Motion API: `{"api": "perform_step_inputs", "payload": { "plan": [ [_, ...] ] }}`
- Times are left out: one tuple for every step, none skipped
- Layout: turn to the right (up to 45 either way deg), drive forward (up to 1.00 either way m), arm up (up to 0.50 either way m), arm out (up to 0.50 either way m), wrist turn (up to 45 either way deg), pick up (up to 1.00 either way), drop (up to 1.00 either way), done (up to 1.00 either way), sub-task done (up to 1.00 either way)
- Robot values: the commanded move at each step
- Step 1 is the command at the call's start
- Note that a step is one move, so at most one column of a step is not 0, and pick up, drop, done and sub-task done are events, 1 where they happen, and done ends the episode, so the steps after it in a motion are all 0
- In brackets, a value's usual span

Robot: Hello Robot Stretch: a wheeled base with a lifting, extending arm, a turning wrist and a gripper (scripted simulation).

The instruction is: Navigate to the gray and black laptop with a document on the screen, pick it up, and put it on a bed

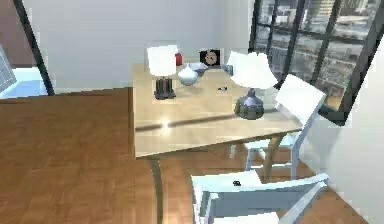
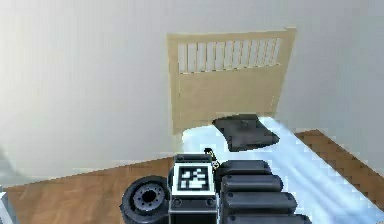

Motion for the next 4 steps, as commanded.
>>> {"api": "perform_step_inputs", "payload": {
  "plan": [
    [45.0, 0.00, 0.00, 0.00, 0.0, 0.00, 0.00, 0.00, 0.00],
    [27.0, 0.00, 0.00, 0.00, 0.0, 0.00, 0.00, 0.00, 0.00],
    [0.0, 0.35, 0.00, 0.00, 0.0, 0.00, 0.00, 0.00, 0.00],
    [45.0, 0.00, 0.00, 0.00, 0.0, 0.00, 0.00, 0.00, 0.00]
  ]
}}
